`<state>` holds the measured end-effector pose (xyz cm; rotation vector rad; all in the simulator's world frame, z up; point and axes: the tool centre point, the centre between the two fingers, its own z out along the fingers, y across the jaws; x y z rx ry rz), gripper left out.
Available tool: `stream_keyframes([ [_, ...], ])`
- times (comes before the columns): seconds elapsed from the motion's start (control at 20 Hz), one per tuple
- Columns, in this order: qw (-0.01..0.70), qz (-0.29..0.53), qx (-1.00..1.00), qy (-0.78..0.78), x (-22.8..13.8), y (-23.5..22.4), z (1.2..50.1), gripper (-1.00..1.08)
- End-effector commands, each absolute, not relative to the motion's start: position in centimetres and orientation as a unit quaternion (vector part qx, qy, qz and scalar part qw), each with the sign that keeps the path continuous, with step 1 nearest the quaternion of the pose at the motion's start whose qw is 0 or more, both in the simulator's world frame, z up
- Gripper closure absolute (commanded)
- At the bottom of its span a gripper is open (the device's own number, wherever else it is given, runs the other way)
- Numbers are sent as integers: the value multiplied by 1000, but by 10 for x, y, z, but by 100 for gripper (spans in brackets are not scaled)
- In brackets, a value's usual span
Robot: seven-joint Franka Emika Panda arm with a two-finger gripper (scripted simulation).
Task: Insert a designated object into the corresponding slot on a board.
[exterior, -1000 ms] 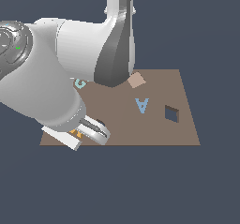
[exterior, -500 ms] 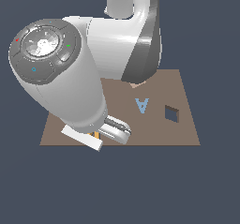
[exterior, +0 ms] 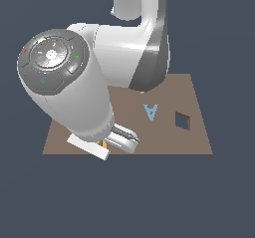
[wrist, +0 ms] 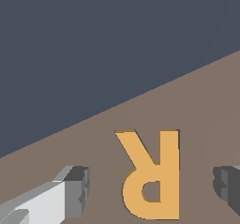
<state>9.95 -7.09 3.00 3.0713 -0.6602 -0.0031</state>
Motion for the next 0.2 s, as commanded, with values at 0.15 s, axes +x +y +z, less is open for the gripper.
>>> stream_keyframes([
  [0.15,0,-1,978,-210,100,-71,30,-92],
])
